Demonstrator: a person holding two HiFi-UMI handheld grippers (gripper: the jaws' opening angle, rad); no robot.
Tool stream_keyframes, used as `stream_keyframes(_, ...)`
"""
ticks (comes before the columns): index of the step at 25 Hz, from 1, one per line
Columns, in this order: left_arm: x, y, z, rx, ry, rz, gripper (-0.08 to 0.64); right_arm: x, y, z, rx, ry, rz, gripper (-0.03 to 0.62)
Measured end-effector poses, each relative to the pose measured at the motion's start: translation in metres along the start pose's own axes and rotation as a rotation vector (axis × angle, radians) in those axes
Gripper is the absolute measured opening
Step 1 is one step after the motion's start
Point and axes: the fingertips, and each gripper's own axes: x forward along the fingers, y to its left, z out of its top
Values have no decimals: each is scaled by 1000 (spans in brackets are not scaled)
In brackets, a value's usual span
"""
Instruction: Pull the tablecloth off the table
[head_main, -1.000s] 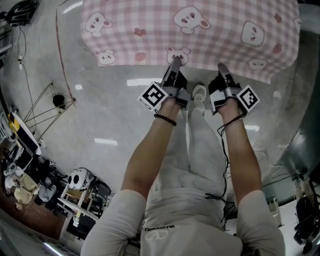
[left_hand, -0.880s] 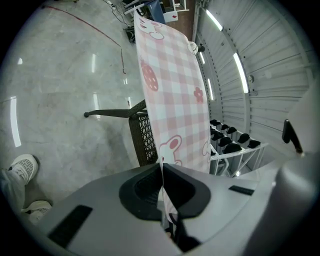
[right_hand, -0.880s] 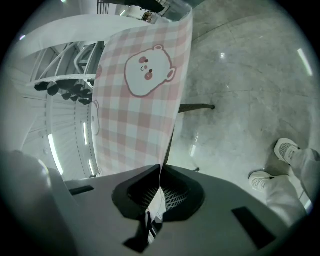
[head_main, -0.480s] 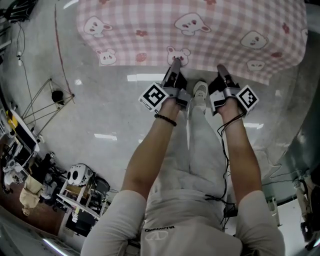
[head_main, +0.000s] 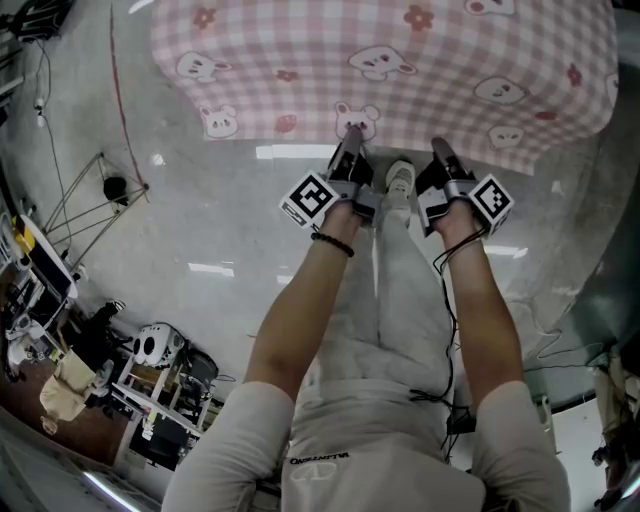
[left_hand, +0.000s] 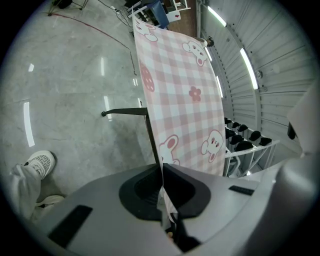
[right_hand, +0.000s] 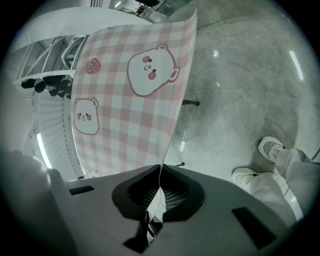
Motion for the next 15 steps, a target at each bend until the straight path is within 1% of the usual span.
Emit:
stream_keyframes(5, 4, 9, -1, -10, 3, 30, 3, 6, -8, 2, 12, 10, -30, 12)
stream_keyframes(8, 3, 13, 1, 8, 3, 57, 3, 8, -15, 4, 12, 18, -49, 12)
stream_keyframes(11, -3, 5, -1, -25, 1, 51, 3, 1, -13, 1, 7, 21, -65, 12)
stream_keyframes(13, -8, 6, -5, -26, 3, 43, 3, -4, -17, 0, -2, 23, -68, 12)
stream_keyframes(15, -8, 10, -8, -29, 4, 17, 3, -4, -23, -1, 0, 17, -64, 12)
